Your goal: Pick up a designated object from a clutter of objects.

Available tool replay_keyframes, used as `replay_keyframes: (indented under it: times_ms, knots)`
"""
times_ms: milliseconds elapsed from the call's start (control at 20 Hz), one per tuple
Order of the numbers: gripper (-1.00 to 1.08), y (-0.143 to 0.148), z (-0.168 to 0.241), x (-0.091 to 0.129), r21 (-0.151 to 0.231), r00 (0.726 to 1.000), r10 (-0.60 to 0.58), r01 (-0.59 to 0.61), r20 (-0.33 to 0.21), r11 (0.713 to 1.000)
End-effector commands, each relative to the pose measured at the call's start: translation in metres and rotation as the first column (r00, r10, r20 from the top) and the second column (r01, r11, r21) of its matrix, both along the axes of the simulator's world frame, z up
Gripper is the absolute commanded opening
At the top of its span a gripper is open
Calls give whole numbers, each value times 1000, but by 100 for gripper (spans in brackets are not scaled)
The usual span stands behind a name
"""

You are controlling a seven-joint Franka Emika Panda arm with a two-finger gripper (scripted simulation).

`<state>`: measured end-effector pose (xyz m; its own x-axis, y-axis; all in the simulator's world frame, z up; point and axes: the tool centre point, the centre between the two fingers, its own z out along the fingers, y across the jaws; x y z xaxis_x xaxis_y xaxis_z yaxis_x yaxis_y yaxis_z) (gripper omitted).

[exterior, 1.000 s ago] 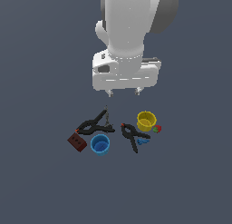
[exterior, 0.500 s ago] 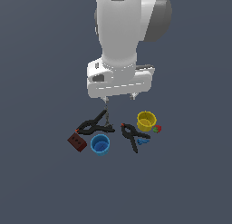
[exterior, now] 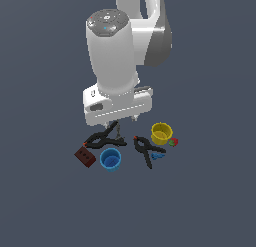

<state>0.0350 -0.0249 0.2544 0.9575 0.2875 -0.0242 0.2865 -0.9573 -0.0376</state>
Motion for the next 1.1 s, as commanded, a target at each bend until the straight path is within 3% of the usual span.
replay_keyframes:
  times_ms: [0, 500, 1050]
  knots:
    - [100, -12, -12, 6, 0, 999, 45, -45, 4, 999]
    - [100, -60, -60, 24, -3, 975, 223, -223, 20, 975]
    - [100, -115, -117, 34, -14, 911, 411, -410, 31, 912]
